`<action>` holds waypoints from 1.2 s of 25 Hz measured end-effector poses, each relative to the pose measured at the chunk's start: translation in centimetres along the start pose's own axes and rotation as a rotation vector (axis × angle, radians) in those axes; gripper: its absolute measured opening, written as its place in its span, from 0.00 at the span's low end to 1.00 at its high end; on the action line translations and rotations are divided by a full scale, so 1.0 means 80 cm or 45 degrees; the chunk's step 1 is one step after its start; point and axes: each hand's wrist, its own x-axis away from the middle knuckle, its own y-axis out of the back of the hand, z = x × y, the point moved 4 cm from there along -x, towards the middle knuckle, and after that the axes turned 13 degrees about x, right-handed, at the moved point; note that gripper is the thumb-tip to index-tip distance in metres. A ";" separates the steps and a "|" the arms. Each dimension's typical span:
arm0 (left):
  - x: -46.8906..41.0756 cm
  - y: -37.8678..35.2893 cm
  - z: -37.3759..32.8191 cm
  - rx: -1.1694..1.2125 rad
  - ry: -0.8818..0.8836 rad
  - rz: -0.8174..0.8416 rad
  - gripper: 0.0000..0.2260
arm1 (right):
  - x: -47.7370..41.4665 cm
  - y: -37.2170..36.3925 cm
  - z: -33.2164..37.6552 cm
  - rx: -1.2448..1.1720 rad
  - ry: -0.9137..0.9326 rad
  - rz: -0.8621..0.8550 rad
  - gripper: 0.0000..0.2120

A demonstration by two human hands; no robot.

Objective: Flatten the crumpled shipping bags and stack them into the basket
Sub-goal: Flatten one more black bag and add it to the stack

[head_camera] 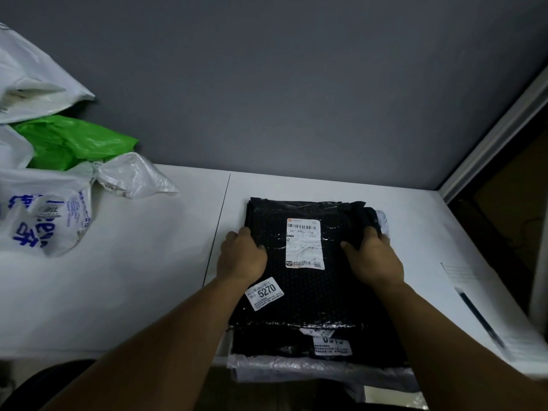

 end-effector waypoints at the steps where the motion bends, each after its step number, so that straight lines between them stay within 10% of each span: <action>1: 0.003 0.001 -0.009 -0.078 -0.054 -0.076 0.20 | 0.002 0.006 0.006 0.115 0.014 -0.086 0.25; 8: -0.028 -0.058 -0.057 -0.379 -0.458 -0.068 0.26 | -0.024 -0.019 0.102 0.359 0.445 -0.101 0.27; 30: -0.064 -0.142 0.004 -0.693 -0.296 0.060 0.24 | -0.074 -0.137 0.071 0.506 0.476 -0.056 0.30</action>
